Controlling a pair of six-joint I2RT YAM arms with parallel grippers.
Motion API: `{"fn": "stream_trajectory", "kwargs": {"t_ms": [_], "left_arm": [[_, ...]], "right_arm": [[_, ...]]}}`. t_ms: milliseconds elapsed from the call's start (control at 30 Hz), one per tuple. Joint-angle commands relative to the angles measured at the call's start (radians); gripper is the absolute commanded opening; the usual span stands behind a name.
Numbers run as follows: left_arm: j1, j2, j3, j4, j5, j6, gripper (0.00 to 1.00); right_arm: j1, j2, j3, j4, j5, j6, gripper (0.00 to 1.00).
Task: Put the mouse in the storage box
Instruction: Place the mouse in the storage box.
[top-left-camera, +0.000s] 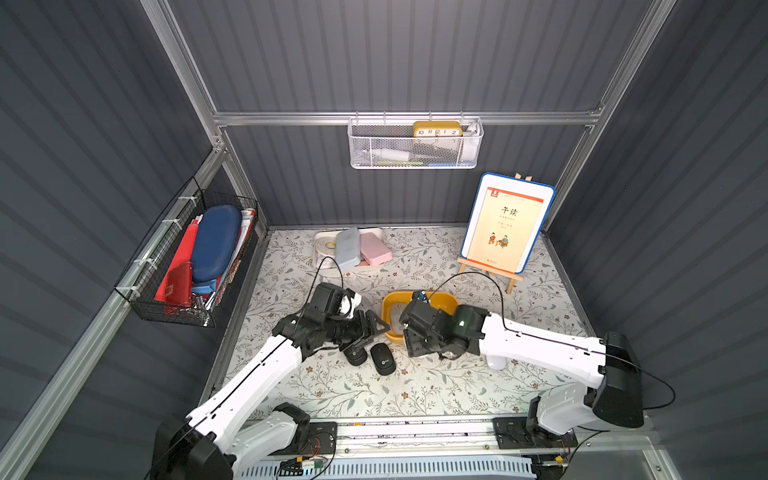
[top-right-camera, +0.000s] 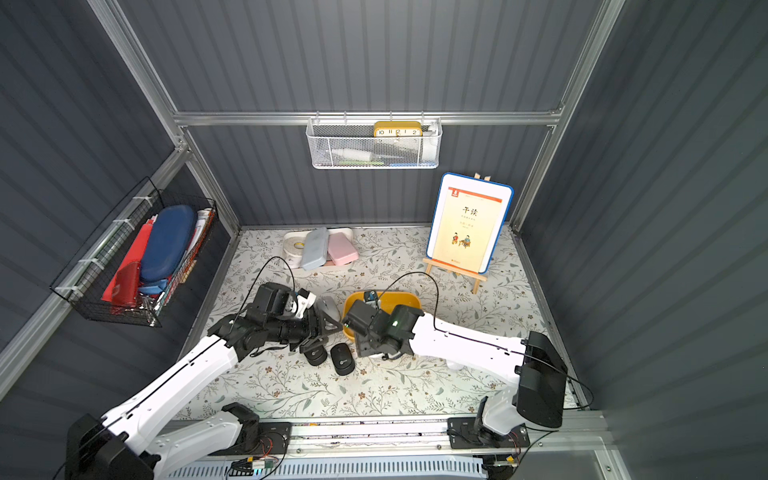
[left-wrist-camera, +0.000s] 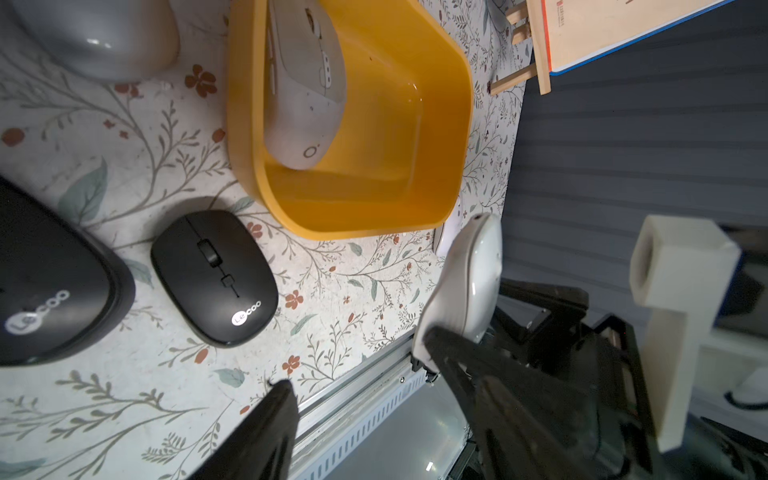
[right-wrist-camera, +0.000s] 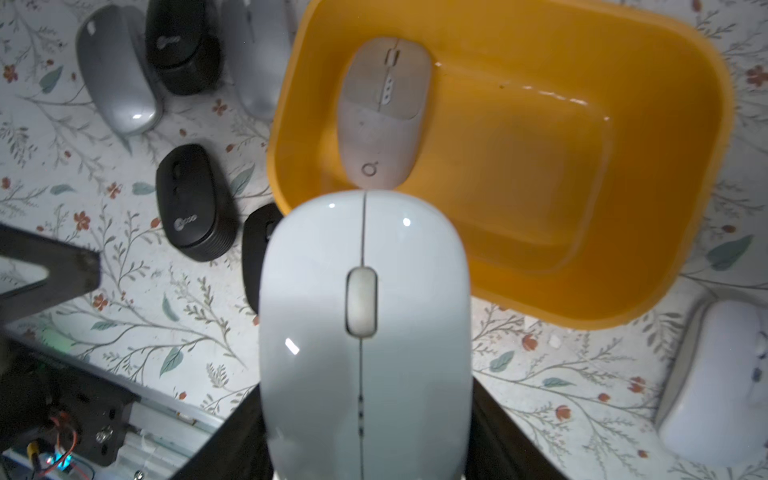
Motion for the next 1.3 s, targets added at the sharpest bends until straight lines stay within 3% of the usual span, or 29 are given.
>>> {"fn": "stream_trajectory", "kwargs": {"t_ms": [0,133,300,833,1267], "left_arm": [[0.003,0.098,0.091,0.032,0.000,0.099,0.71],[0.070,0.184,0.142,0.048,0.024,0.158,0.70],[0.189,0.231,0.127,0.069,0.087,0.200,0.70],[0.192,0.271,0.143,0.063,0.105,0.242,0.70],[0.192,0.265,0.171,0.054,0.112,0.243,0.70]], "right_arm": [[-0.104,0.022,0.010,0.006,-0.032,-0.104,0.66],[-0.200,0.085,0.066,-0.005,-0.086,-0.168,0.66],[-0.239,0.177,0.100,0.004,-0.090,-0.209,0.66],[-0.291,0.397,0.138,0.062,-0.162,-0.242,0.66],[-0.304,0.469,0.158,0.100,-0.193,-0.232,0.68]]}}
